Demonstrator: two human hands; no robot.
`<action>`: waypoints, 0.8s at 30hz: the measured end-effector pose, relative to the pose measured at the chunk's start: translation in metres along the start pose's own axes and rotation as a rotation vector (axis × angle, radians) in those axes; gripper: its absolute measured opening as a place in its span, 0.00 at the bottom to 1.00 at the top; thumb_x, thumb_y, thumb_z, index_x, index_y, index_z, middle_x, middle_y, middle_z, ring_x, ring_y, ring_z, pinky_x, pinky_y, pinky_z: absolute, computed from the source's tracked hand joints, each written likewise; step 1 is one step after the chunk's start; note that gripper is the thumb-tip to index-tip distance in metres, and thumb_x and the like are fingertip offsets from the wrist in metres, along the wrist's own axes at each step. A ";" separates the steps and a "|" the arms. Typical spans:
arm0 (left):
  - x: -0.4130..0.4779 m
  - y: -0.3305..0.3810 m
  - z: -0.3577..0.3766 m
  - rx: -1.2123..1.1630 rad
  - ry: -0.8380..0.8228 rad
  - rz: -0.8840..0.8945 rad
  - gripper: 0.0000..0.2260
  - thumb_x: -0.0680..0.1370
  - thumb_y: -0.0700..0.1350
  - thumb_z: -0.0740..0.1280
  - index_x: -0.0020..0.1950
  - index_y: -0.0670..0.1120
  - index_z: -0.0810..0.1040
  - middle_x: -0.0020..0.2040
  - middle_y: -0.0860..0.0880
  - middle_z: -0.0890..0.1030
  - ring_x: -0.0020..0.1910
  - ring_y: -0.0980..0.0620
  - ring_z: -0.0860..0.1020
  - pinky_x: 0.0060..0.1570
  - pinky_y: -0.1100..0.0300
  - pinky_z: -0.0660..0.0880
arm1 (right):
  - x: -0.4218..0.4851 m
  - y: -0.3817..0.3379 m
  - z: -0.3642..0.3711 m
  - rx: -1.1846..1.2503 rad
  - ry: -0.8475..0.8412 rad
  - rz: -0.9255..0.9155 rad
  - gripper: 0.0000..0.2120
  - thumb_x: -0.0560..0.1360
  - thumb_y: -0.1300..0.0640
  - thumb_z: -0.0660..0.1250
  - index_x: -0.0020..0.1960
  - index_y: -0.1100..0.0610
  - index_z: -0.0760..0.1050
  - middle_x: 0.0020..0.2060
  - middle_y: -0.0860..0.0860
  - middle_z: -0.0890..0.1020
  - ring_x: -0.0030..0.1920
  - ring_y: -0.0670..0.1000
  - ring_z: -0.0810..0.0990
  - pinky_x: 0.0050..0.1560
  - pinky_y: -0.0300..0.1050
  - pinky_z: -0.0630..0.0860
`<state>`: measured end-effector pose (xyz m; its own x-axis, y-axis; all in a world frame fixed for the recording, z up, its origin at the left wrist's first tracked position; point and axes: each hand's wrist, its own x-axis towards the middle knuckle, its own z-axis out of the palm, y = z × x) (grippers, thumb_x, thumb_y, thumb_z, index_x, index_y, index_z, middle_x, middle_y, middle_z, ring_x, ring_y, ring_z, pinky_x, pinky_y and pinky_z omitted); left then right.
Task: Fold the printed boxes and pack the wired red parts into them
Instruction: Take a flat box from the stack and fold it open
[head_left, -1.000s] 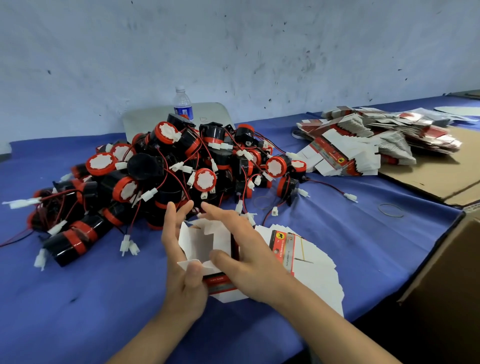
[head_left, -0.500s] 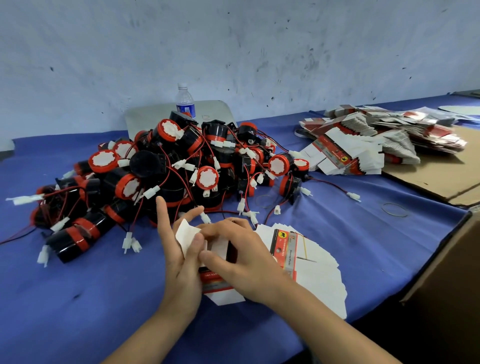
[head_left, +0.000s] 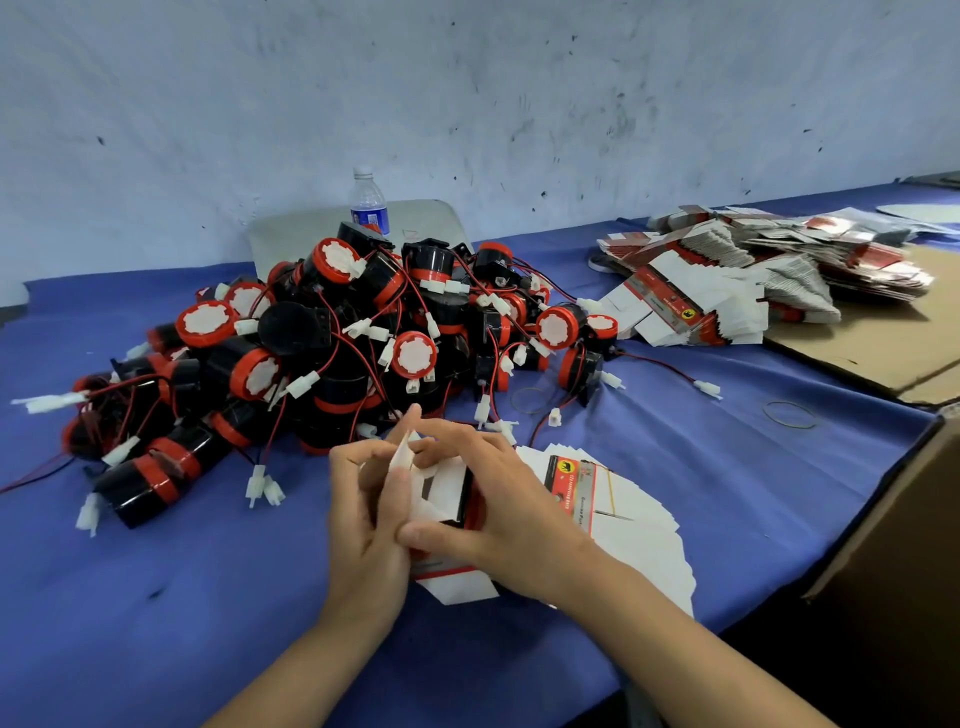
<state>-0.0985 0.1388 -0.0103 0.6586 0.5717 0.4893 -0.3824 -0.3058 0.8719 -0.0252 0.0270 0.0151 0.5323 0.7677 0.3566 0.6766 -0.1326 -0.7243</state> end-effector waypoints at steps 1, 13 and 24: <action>0.000 0.002 -0.001 0.012 -0.023 0.035 0.05 0.80 0.57 0.60 0.49 0.67 0.73 0.57 0.50 0.80 0.51 0.56 0.79 0.47 0.63 0.77 | -0.001 -0.002 -0.001 0.030 0.047 0.002 0.31 0.69 0.41 0.71 0.67 0.38 0.60 0.57 0.36 0.75 0.61 0.43 0.69 0.60 0.37 0.67; 0.005 -0.009 -0.003 0.138 -0.155 0.381 0.23 0.83 0.61 0.46 0.50 0.51 0.77 0.57 0.56 0.77 0.60 0.49 0.76 0.57 0.48 0.75 | -0.009 -0.019 -0.010 0.161 0.200 -0.049 0.30 0.67 0.42 0.71 0.65 0.41 0.64 0.59 0.42 0.73 0.58 0.47 0.76 0.57 0.49 0.76; 0.003 -0.011 0.000 -0.077 -0.053 0.355 0.14 0.80 0.64 0.54 0.61 0.59 0.68 0.63 0.49 0.73 0.63 0.41 0.73 0.59 0.44 0.73 | -0.003 -0.023 -0.010 0.105 0.236 -0.125 0.32 0.67 0.38 0.71 0.66 0.46 0.66 0.61 0.41 0.73 0.64 0.46 0.73 0.58 0.43 0.75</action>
<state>-0.0924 0.1443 -0.0184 0.5080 0.3998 0.7630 -0.6394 -0.4184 0.6450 -0.0372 0.0210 0.0367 0.5602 0.6055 0.5653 0.6944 0.0290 -0.7190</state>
